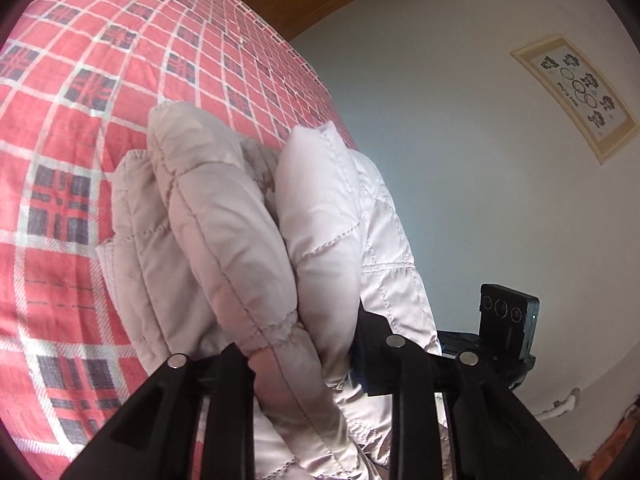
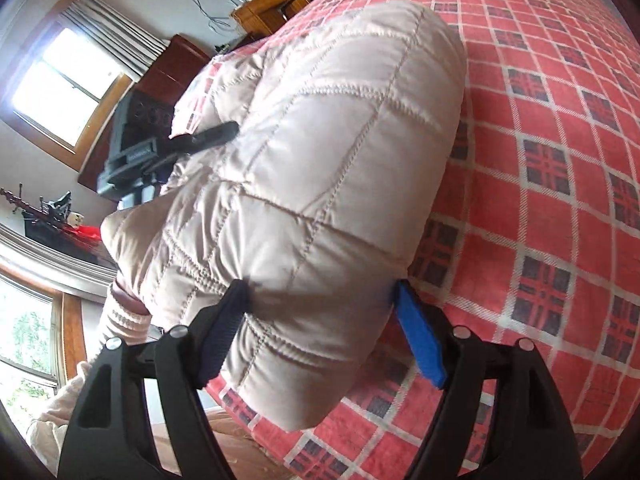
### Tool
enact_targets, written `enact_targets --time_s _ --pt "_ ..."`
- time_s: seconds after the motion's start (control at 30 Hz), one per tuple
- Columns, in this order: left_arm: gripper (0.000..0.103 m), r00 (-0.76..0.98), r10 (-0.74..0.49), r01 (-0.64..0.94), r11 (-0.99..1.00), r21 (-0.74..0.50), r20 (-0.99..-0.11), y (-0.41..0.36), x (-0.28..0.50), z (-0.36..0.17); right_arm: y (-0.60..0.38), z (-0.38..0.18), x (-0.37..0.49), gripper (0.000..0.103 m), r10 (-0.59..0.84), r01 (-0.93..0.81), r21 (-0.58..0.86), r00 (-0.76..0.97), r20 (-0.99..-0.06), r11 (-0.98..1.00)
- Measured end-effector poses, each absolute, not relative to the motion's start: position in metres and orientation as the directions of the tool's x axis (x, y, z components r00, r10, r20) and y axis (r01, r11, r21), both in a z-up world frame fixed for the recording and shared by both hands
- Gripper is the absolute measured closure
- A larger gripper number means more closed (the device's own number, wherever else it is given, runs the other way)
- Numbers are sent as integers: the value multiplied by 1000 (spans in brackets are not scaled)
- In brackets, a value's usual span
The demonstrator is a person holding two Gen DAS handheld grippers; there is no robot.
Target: Fold large clothes
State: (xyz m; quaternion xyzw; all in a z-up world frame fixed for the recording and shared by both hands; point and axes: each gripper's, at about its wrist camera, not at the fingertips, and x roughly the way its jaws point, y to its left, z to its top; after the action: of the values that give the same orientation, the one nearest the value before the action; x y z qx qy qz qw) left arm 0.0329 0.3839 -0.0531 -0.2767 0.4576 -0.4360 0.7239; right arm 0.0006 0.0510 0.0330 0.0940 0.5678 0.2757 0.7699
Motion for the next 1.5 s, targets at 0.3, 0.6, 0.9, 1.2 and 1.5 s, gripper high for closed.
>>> enact_targets --time_s 0.3,0.6,0.9,1.2,1.5 --pt "40 302 -802 356 597 -719 -516 428 -27 -17 62 34 1 27 523 -322 447 207 -827 834" --pt "32 348 -772 472 635 -612 -532 413 -120 35 62 31 6 26 525 -316 451 211 -824 835" --pt "79 307 -783 425 621 -659 -540 401 -106 9 53 39 0 27 530 -304 457 233 -815 836" --pt "81 339 -790 423 613 -667 -511 420 -117 -12 65 42 -15 28 527 -355 435 222 -820 827" --pt "79 296 -772 384 636 -669 -563 416 -108 -53 73 16 -12 26 508 -330 430 205 -837 840"
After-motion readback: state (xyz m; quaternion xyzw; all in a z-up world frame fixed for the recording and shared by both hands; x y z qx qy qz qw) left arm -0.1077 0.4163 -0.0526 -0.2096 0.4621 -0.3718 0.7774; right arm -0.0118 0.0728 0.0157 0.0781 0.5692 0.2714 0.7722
